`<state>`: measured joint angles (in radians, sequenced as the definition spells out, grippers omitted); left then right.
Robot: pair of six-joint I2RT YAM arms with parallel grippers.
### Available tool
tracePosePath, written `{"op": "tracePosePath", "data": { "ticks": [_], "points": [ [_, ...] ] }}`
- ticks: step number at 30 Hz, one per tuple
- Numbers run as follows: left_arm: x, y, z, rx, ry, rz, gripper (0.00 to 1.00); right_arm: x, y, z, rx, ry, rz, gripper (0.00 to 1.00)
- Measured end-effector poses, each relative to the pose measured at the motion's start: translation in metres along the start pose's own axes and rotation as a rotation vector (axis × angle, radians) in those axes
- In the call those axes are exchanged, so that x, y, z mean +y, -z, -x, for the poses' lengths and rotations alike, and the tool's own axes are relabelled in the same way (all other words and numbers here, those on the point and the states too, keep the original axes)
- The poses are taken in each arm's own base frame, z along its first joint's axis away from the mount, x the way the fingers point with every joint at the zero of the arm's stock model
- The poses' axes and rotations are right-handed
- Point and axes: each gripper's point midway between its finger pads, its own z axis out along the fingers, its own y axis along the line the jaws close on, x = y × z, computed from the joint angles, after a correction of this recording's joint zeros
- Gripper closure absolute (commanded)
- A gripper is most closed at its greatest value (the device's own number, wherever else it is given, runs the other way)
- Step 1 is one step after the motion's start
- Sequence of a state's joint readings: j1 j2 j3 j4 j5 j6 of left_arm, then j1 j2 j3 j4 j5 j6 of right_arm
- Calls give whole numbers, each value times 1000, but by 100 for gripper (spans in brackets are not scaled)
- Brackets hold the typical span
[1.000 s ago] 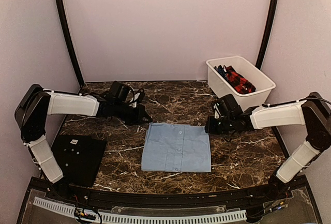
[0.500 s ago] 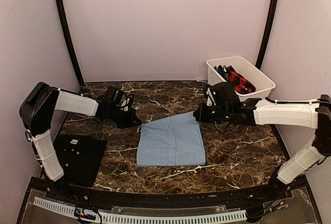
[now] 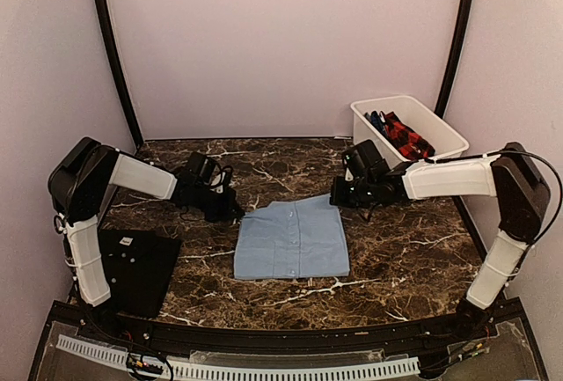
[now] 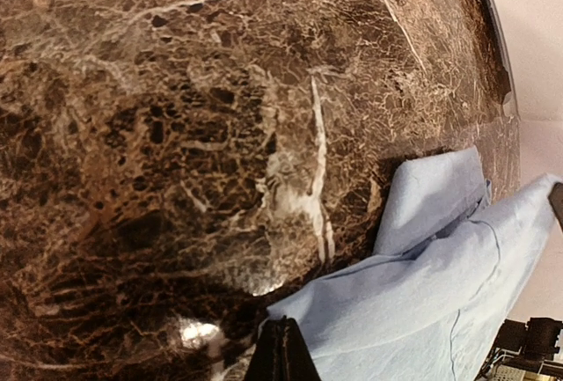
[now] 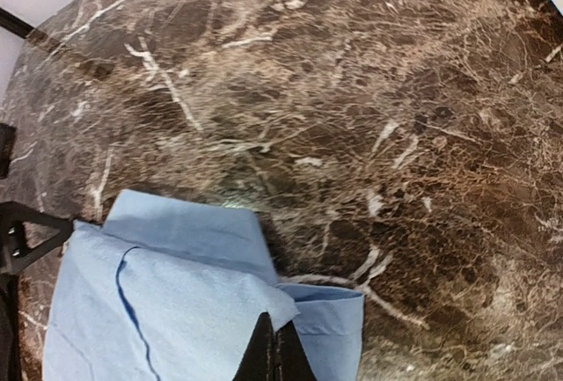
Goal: Fold and stack the long sleeve shirts
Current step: Adjust the square-folded shirt at the center of the board.
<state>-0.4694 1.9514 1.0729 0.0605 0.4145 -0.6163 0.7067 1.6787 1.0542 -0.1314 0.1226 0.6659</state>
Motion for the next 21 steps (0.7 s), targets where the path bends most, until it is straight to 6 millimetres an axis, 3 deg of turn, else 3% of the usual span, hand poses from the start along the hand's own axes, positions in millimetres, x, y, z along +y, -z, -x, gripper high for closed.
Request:
{"op": "tracePosePath", "data": {
  "ticks": [5, 9, 15, 19, 21],
  "points": [
    [-5, 0, 0, 1, -11, -15, 100, -38, -41, -14, 76, -30, -76, 100],
    [-9, 1, 5, -6, -23, -21, 96, -50, -62, -29, 133, -32, -96, 100],
    [-5, 5, 15, -29, -44, 41, 65, -51, -65, -22, 124, -34, -97, 100],
    [-1, 22, 21, -63, -47, 106, 60, -52, -64, -20, 124, -35, -102, 100],
    [-10, 37, 27, -102, -62, 114, 61, -52, -64, -20, 124, -35, -103, 100]
  ]
}}
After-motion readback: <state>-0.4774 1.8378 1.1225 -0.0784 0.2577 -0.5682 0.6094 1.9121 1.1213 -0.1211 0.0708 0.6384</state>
